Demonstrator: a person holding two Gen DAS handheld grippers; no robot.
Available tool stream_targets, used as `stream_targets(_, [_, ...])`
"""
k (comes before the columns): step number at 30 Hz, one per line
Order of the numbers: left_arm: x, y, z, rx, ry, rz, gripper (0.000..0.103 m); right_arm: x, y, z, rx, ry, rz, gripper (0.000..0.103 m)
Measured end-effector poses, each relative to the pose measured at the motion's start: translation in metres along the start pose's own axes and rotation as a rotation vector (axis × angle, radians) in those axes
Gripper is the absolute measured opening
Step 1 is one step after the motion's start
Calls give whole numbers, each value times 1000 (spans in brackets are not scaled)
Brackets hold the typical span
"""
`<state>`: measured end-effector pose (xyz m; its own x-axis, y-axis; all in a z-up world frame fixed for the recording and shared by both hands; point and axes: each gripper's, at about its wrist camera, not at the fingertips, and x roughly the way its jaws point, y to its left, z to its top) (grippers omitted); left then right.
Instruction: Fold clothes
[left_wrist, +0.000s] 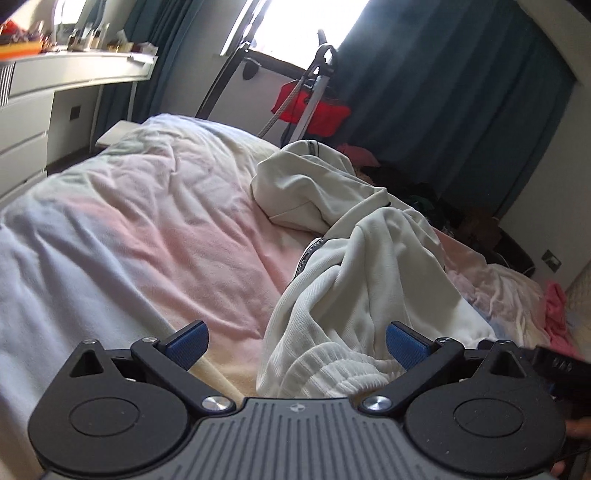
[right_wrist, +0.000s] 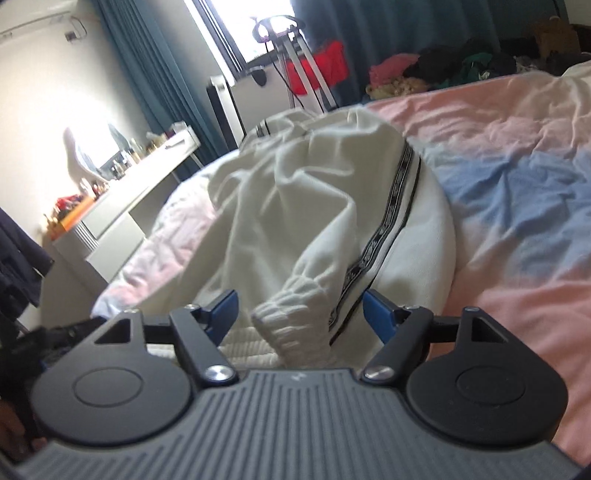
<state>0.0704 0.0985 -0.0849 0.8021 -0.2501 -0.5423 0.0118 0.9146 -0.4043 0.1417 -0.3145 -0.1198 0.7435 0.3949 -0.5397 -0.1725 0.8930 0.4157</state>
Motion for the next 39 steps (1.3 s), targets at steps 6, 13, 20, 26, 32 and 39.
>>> stream_targets(6, [-1, 8, -1, -87, 1, -47, 103, -8, 1, -9, -24, 4, -40, 26])
stream_targets(13, [-8, 17, -4, -166, 8, -75, 103, -75, 21, -6, -151, -166, -120, 19])
stream_targets(20, [1, 18, -11, -177, 80, -60, 103, -66, 4, -27, -232, 43, -309, 20])
stream_targets(26, [19, 14, -20, -152, 176, -52, 96, -63, 0, -32, -192, 52, -314, 23])
stream_targets(32, [30, -6, -28, -54, 204, -36, 55, -81, -18, -27, -5, -57, -264, 65])
stream_targets(39, [6, -57, -39, 249, 34, 1, 14, -93, -21, -21, 61, -169, -227, 67])
